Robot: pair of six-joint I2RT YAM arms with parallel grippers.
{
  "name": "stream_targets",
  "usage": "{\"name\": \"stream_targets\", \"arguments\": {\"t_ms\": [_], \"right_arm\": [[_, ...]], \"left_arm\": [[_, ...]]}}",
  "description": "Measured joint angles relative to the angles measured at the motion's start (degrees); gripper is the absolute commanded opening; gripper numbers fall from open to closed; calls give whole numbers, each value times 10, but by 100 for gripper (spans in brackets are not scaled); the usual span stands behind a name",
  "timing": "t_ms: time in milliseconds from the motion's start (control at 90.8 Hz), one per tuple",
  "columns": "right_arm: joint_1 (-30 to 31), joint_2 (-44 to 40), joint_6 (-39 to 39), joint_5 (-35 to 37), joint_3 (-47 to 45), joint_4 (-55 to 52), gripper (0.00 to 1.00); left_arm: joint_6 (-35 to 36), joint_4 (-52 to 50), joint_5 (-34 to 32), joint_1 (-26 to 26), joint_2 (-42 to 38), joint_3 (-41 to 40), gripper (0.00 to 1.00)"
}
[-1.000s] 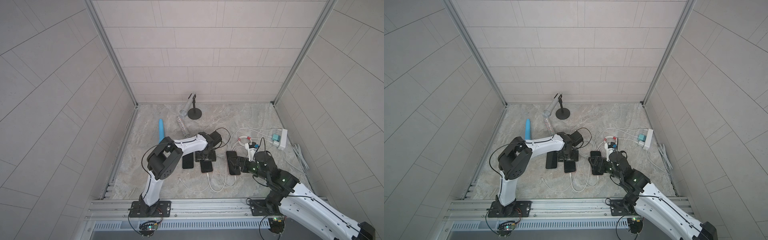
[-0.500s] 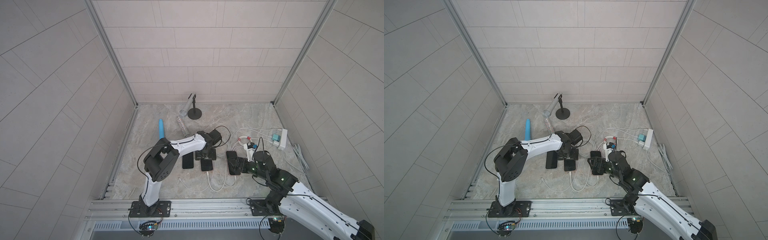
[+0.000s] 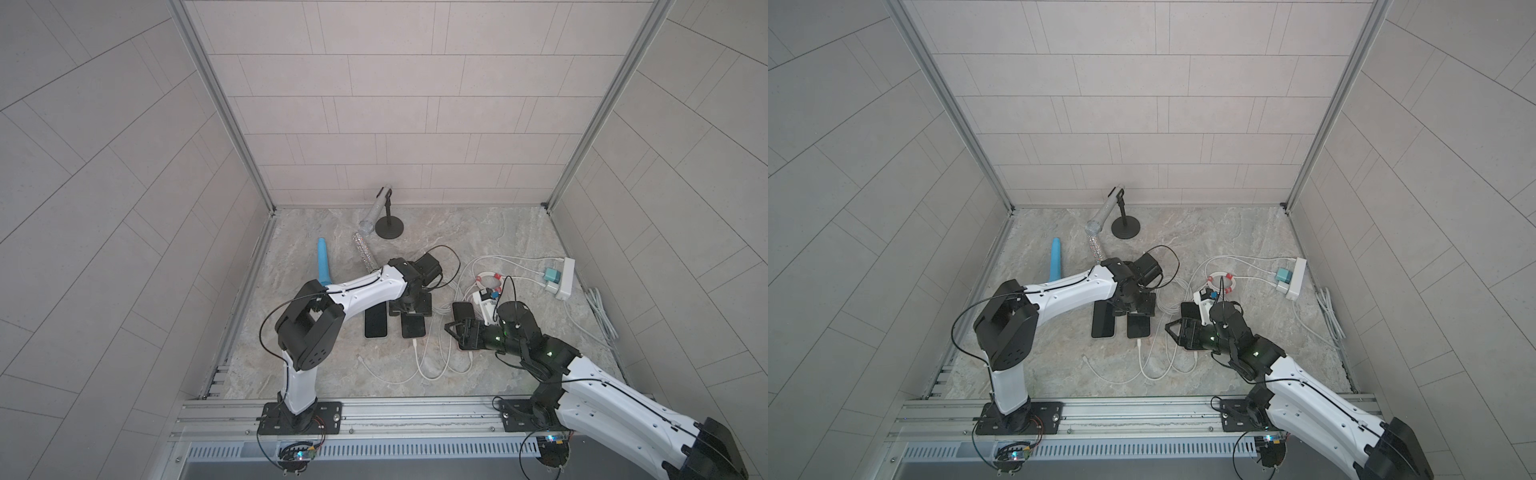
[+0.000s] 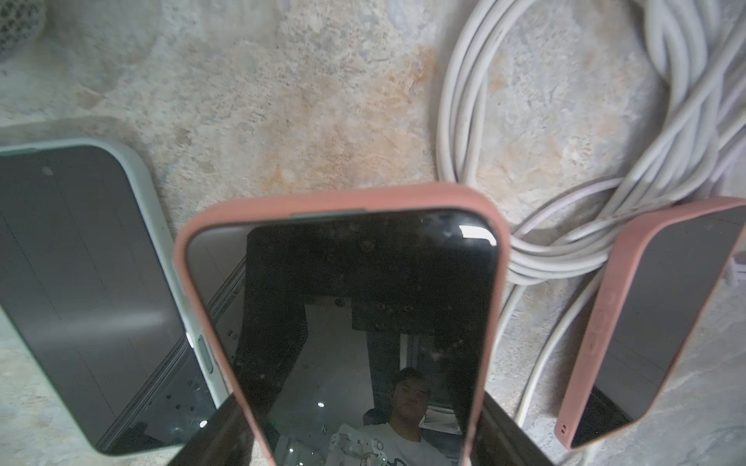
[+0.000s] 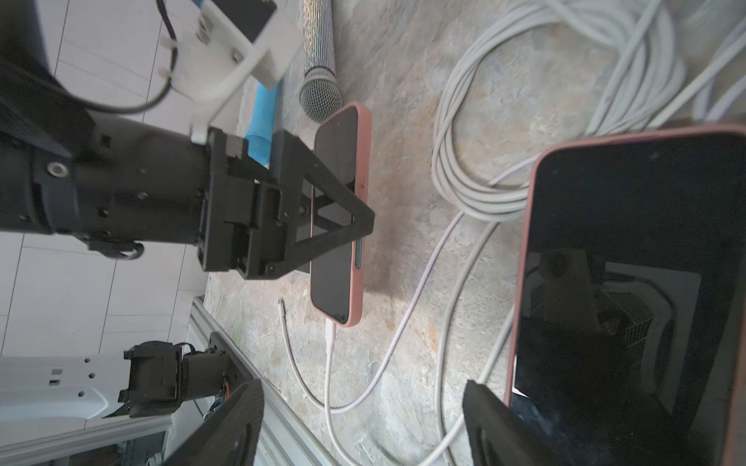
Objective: Unplug the charging cable from the phone
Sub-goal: Pick up the phone at the center of the board, then remove the charging cable from the phone.
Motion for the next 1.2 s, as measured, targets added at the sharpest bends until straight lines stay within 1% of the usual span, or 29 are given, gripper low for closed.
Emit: {"name": "stream_targets", "arguments": {"t_ms": [176, 429, 771, 1200], "right_arm": [[7, 30, 21, -30, -27, 62, 75], [50, 87, 42, -39, -46, 145, 72], [111, 192, 54, -27, -40, 232, 66], [144, 299, 64, -20, -4, 299, 54]], "left_arm": [[4, -2, 1, 0, -4, 4, 0], [6, -5, 7, 0, -12, 11, 0], [6, -8, 15, 0, -17, 12, 0], [7, -9, 27, 0, -43, 12, 0]]}}
